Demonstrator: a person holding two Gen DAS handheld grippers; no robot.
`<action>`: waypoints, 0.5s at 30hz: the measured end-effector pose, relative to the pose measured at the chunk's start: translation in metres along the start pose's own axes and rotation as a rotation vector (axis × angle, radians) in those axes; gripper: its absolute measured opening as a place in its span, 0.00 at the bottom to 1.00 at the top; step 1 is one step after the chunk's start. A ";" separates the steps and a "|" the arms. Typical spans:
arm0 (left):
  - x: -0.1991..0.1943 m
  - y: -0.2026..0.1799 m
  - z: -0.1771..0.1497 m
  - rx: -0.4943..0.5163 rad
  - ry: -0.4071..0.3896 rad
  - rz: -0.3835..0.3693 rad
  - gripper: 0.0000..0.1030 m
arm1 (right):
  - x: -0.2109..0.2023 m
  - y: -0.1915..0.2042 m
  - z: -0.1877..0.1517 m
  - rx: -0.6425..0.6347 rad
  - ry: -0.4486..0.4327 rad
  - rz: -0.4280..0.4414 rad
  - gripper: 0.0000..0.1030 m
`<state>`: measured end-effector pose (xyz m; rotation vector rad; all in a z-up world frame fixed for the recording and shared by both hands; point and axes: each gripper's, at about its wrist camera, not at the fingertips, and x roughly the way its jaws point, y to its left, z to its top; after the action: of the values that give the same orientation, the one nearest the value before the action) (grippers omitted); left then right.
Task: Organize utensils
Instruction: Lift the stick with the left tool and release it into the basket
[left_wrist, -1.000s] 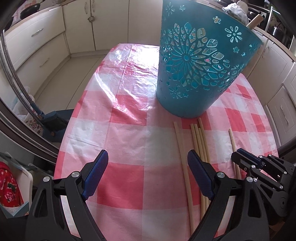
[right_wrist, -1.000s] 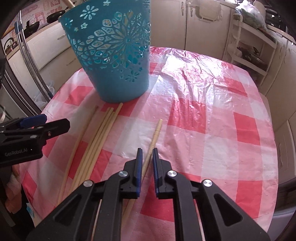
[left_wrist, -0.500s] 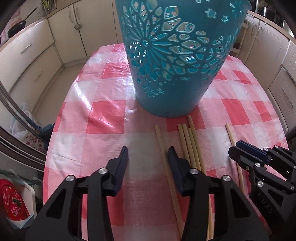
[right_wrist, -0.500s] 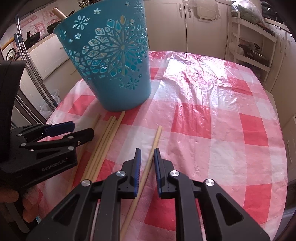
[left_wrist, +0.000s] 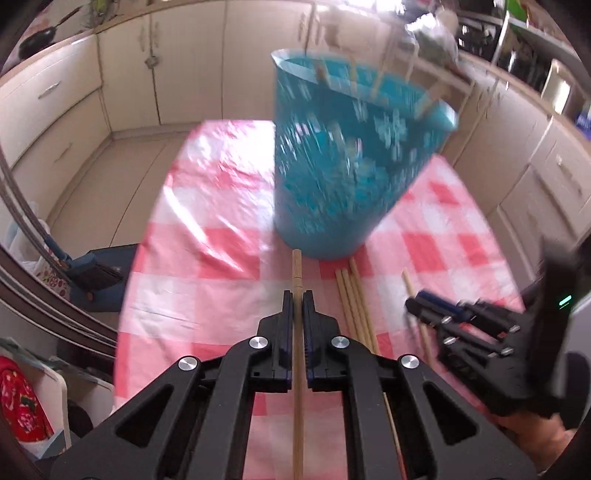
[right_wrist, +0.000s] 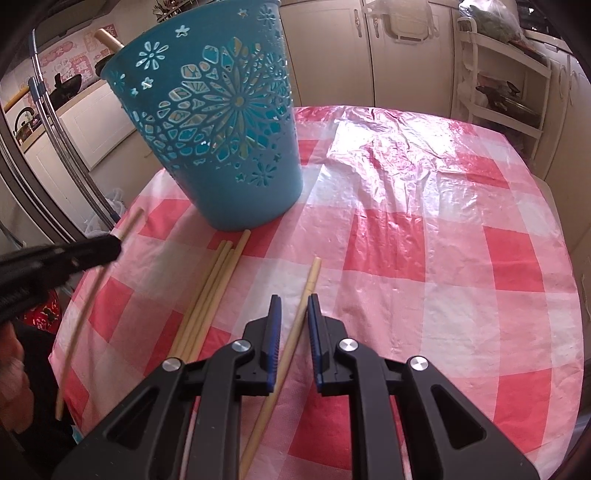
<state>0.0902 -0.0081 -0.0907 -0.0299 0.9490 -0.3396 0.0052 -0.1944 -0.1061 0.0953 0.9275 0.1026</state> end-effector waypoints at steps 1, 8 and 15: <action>-0.012 0.003 0.005 -0.015 -0.025 -0.017 0.05 | 0.000 0.001 0.000 -0.002 -0.001 -0.002 0.15; -0.089 -0.009 0.055 -0.010 -0.233 -0.114 0.05 | 0.000 0.004 -0.001 -0.021 -0.003 -0.005 0.20; -0.123 -0.041 0.118 0.033 -0.452 -0.132 0.05 | 0.000 0.006 -0.002 -0.027 -0.003 -0.001 0.23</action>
<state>0.1074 -0.0243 0.0830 -0.1339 0.4942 -0.4482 0.0032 -0.1881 -0.1061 0.0702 0.9230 0.1142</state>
